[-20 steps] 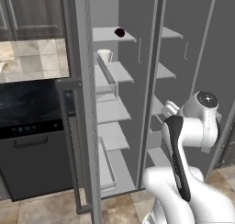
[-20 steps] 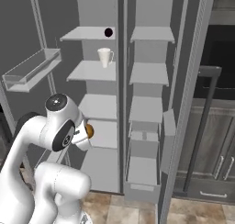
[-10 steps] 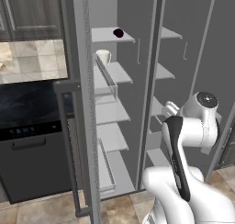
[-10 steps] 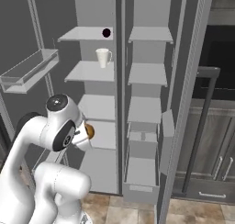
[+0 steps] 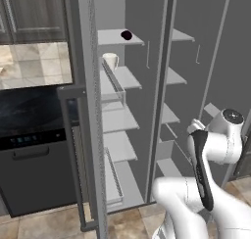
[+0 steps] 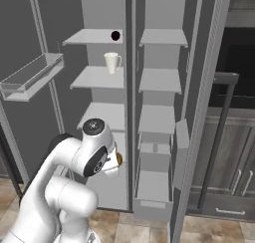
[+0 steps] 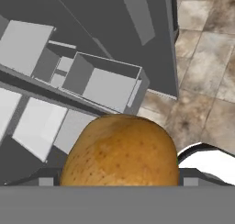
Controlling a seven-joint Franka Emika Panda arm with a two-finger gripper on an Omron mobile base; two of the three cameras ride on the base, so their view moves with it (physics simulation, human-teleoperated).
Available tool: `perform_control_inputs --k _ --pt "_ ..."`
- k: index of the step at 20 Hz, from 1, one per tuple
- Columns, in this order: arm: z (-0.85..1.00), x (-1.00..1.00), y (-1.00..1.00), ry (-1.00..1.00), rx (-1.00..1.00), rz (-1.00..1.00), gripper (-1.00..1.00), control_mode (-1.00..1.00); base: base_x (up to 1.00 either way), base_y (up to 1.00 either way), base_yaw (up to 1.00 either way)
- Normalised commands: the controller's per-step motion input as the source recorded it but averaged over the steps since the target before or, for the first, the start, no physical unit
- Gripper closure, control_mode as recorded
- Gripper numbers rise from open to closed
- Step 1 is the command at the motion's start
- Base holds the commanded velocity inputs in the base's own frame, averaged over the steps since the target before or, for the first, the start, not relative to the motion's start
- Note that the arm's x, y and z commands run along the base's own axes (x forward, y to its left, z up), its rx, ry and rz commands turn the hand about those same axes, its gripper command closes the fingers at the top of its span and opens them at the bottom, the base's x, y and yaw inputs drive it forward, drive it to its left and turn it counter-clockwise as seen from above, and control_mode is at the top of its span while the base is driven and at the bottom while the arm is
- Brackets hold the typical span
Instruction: Take the eggplant and potato from the fridge shelf and place them in the freezer drawer to begin freezing them.
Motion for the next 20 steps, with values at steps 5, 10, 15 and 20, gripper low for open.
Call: perform_control_inputs --k 5,10,15,20 --pt "-0.8 0.25 -0.47 0.12 0.01 -0.09 1.0 -1.0 0.0 0.0 0.0" --pt "-0.51 0.58 -0.03 0.13 0.0 -0.14 1.0 -1.0 0.0 0.0 0.0" --pt "-0.27 0.63 0.0 0.09 0.0 -0.11 1.0 -1.0 0.0 0.0 0.0" --pt "-0.16 0.61 0.0 0.05 0.0 -0.06 1.0 -1.0 0.0 0.0 0.0"
